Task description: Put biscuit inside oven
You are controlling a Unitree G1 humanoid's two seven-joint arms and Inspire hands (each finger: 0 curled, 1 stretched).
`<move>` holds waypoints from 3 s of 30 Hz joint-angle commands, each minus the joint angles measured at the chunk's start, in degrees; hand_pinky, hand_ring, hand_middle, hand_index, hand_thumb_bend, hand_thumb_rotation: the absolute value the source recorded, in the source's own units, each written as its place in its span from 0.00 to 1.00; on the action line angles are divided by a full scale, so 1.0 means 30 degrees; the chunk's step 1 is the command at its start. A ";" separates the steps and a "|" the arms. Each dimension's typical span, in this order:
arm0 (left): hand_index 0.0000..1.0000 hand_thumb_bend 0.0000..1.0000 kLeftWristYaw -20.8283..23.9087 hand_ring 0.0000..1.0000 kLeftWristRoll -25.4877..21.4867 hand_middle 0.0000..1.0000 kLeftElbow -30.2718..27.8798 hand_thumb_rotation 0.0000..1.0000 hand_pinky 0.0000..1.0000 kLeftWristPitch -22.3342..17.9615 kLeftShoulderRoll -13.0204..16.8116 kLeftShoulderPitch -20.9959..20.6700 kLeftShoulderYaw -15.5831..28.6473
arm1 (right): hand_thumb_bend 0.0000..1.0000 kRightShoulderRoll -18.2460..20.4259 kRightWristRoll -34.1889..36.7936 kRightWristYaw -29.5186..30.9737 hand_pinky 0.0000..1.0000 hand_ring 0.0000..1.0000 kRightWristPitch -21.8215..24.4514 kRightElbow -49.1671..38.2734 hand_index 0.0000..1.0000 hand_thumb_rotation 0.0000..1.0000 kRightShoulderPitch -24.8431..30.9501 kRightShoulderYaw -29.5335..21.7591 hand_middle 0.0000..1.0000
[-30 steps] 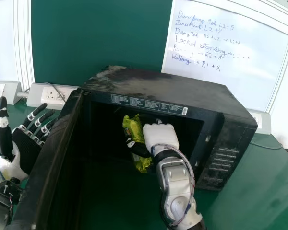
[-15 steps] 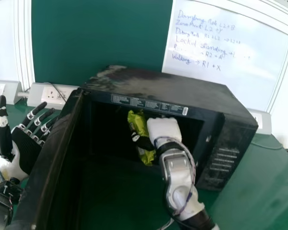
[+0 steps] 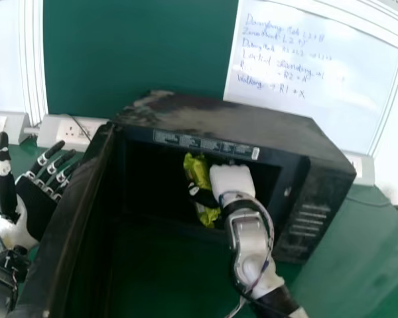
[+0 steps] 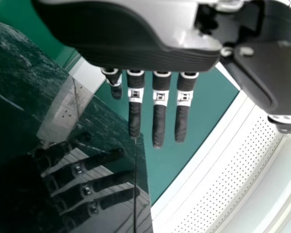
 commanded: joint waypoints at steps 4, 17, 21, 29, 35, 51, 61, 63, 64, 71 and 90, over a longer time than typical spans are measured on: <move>0.71 0.29 0.0007 0.72 -0.0184 0.68 -0.0119 0.25 0.77 -0.0265 0.0114 0.0060 0.0120 | 0.53 -0.0165 0.0942 -0.0994 0.31 0.33 0.0298 0.1104 0.49 0.00 -0.0994 0.0297 0.47; 0.71 0.30 0.0330 0.72 -0.0315 0.69 -0.0335 0.25 0.77 -0.0313 0.0107 0.0143 0.0077 | 0.52 -0.0259 0.2591 -0.2426 0.41 0.40 0.0292 0.2690 0.53 0.00 -0.1372 0.1072 0.42; 0.71 0.29 0.0199 0.72 -0.0231 0.68 -0.0346 0.27 0.76 -0.0317 0.0191 0.0177 0.0065 | 0.53 -0.0301 0.2995 -0.2817 0.41 0.39 0.0240 0.3133 0.52 0.00 -0.1547 0.1235 0.43; 0.70 0.29 0.0614 0.72 -0.0273 0.68 -0.0542 0.26 0.74 -0.0315 0.0129 0.0170 0.0052 | 0.53 -0.0213 0.3706 -0.4167 0.40 0.39 0.0024 0.5542 0.50 0.00 -0.2801 0.1805 0.45; 0.69 0.28 0.0667 0.72 -0.0200 0.68 -0.0715 0.27 0.75 -0.0323 0.0153 0.0186 -0.0044 | 0.53 -0.0161 0.4471 -0.4899 0.37 0.38 -0.0357 0.7095 0.52 0.00 -0.3674 0.2047 0.42; 0.71 0.26 0.1084 0.74 -0.0153 0.69 -0.0995 0.26 0.77 -0.0321 0.0083 0.0217 -0.0221 | 0.53 0.0187 0.5866 -0.7892 0.41 0.42 -0.1361 1.1292 0.51 0.00 -0.5646 0.2814 0.42; 0.72 0.25 0.0748 0.76 -0.0090 0.71 -0.0823 0.28 0.80 -0.0476 0.0154 0.0255 -0.0229 | 0.53 0.0354 0.6659 -0.9684 0.49 0.48 -0.2374 1.4010 0.49 0.00 -0.6819 0.3203 0.48; 0.73 0.26 0.0574 0.77 -0.0074 0.72 -0.0743 0.28 0.82 -0.0491 0.0221 0.0280 -0.0192 | 0.53 0.0375 0.6884 -1.0103 0.45 0.45 -0.2607 1.4494 0.50 0.00 -0.6993 0.3214 0.46; 0.73 0.26 0.0533 0.77 -0.0067 0.72 -0.0724 0.28 0.82 -0.0493 0.0239 0.0296 -0.0172 | 0.53 0.0395 0.6960 -1.0285 0.44 0.45 -0.2669 1.4756 0.50 0.00 -0.7091 0.3268 0.45; 0.74 0.28 0.0390 0.77 -0.0037 0.72 -0.0663 0.28 0.82 -0.0555 0.0227 0.0399 -0.0114 | 0.53 0.0504 0.7188 -1.0967 0.39 0.42 -0.2892 1.6220 0.50 0.00 -0.7653 0.3846 0.44; 0.75 0.30 0.0365 0.79 0.0033 0.74 -0.0718 0.28 0.85 -0.0625 0.0204 0.0630 -0.0033 | 0.53 0.0629 0.8082 -1.1553 0.41 0.44 -0.3185 1.6759 0.50 0.00 -0.7787 0.4190 0.45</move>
